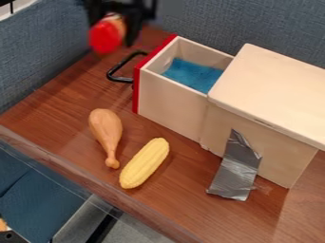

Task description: Take the red bottle from the drawer and put it on the left side of the chicken leg

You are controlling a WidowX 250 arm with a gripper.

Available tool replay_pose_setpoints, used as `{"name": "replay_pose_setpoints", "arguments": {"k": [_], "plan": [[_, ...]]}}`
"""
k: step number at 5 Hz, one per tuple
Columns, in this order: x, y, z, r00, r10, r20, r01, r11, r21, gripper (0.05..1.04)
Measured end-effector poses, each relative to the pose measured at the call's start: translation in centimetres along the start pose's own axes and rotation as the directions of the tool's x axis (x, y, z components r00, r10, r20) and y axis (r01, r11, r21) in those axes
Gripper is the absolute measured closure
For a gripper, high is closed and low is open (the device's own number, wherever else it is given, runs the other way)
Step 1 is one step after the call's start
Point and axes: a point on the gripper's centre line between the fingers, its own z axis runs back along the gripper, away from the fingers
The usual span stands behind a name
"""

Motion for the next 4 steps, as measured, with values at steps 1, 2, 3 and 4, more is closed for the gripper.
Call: {"name": "replay_pose_setpoints", "arguments": {"k": [1, 2, 3, 4], "plan": [[-1.2, 2.3, -2.2, 0.986, -0.163, -0.037, 0.165, 0.985, 0.05, 0.425], [-2.0, 3.1, -5.3, 0.968, -0.249, -0.022, 0.25, 0.966, 0.065, 0.425], [-2.8, 2.5, -9.2, 0.978, -0.21, 0.002, 0.208, 0.971, 0.12, 0.425], [-2.5, 2.0, -10.5, 0.978, -0.203, 0.042, 0.195, 0.969, 0.153, 0.425]]}}
